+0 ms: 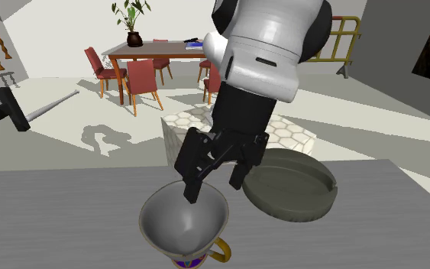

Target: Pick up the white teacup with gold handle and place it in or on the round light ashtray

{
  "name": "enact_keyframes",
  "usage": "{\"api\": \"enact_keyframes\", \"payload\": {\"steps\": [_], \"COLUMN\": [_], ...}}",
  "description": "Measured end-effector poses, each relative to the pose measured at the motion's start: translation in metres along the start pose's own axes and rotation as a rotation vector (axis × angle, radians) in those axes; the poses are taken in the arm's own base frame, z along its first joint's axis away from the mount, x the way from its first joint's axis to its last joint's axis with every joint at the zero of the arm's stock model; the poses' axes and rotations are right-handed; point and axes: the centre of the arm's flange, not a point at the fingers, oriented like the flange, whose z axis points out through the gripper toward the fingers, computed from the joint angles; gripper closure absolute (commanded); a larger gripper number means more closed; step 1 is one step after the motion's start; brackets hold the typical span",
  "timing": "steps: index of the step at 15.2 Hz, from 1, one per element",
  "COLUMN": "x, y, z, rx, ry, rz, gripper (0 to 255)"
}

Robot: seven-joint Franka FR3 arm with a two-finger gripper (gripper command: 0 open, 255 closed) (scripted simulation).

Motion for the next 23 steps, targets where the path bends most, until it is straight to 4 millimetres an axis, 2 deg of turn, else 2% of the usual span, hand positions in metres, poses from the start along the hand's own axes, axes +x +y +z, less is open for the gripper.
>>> {"api": "enact_keyframes", "payload": {"steps": [3, 9, 10, 20, 23], "x": [0.0, 0.0, 0.0, 0.0, 0.0], "y": [0.0, 0.001, 0.001, 0.001, 0.006], "z": [0.014, 0.019, 0.019, 0.019, 0.009], "rx": [0.0, 0.0, 0.0, 0.0, 0.0], "ry": [0.0, 0.0, 0.0, 0.001, 0.0], "rz": [0.0, 0.0, 0.0, 0.0, -0.001], "gripper": [0, 0, 255, 255, 255]}}
